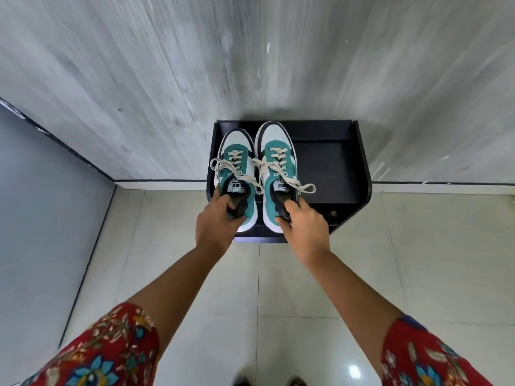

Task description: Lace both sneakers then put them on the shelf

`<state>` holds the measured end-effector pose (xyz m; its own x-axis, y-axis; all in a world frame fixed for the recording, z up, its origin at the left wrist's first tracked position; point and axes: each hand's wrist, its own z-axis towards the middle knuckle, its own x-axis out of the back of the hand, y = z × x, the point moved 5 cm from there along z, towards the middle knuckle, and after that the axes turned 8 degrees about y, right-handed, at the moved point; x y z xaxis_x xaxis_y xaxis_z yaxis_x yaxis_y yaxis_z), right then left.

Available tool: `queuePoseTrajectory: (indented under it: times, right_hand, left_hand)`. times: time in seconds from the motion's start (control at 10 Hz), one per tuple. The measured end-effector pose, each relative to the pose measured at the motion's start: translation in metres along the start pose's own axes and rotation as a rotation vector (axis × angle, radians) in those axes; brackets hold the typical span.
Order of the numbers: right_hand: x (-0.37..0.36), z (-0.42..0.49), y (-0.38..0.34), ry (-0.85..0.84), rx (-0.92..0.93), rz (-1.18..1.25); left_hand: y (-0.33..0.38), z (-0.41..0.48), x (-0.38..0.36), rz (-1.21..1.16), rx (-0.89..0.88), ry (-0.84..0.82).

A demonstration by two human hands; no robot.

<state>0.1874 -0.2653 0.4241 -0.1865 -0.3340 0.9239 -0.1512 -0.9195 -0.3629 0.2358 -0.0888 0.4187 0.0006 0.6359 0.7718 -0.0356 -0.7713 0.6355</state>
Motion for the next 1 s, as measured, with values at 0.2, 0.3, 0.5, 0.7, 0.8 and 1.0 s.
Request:
queuePoseTrajectory:
  times: [0.2, 0.3, 0.5, 0.7, 0.8, 1.0]
  right_hand:
    - [-0.024, 0.030, -0.002, -0.054, 0.008, -0.022]
    - [-0.032, 0.032, 0.002, -0.074, -0.013, -0.005]
    - [-0.044, 0.027, -0.001, -0.095, -0.034, -0.025]
    - [-0.043, 0.027, -0.010, -0.111, -0.051, -0.057]
    - [-0.032, 0.022, -0.010, -0.139, -0.106, -0.030]
    - [0.046, 0.010, -0.022, 0.131, -0.173, 0.216]
  left_hand:
    - [-0.010, 0.027, -0.018, 0.039, 0.074, -0.042]
    - [-0.024, 0.027, -0.026, 0.067, 0.092, -0.052]
    - [-0.028, 0.025, -0.027, 0.029, 0.057, -0.051]
    - [-0.020, 0.022, -0.021, 0.027, 0.068, -0.079]
    - [-0.015, 0.018, -0.015, 0.035, 0.110, -0.152]
    - [0.021, 0.004, 0.039, 0.032, 0.073, 0.056]
